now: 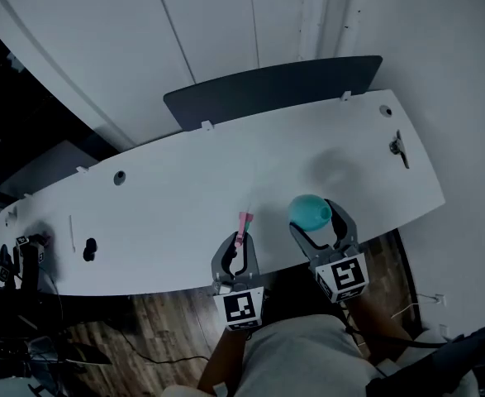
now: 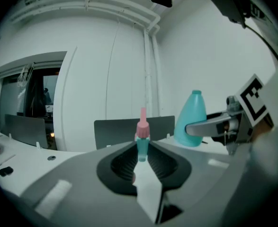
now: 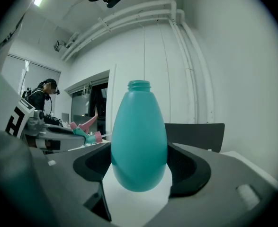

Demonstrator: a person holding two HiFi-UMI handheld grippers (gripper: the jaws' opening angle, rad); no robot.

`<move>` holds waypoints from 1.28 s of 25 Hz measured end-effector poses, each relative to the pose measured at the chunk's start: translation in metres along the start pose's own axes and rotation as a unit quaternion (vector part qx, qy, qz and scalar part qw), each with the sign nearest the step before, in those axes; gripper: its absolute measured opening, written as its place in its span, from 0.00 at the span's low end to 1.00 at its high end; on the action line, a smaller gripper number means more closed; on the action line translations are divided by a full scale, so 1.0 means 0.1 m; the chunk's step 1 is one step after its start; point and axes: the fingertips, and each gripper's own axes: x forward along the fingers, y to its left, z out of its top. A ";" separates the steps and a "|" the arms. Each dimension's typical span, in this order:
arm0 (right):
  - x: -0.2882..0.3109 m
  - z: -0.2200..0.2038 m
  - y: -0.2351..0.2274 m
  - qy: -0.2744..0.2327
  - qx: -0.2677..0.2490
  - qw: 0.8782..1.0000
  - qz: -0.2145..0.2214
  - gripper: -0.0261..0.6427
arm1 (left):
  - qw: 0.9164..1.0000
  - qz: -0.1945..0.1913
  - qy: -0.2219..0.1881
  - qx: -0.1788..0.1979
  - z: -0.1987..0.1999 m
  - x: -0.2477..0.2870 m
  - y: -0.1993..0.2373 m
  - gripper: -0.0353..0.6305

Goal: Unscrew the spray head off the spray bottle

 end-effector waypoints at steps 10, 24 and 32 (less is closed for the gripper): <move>-0.37 0.11 -0.02 -0.013 0.033 0.999 -0.005 0.59 | 1.000 -0.027 -0.014 -0.001 0.11 -0.15 -0.39 0.15; -0.73 0.23 -0.21 -0.044 -0.004 0.999 0.024 0.59 | 1.000 -0.022 -0.015 0.009 0.23 0.03 -0.95 0.15; -0.72 0.23 -0.16 -0.042 0.007 0.999 0.030 0.59 | 1.000 -0.022 -0.012 0.015 0.24 0.01 -0.95 0.15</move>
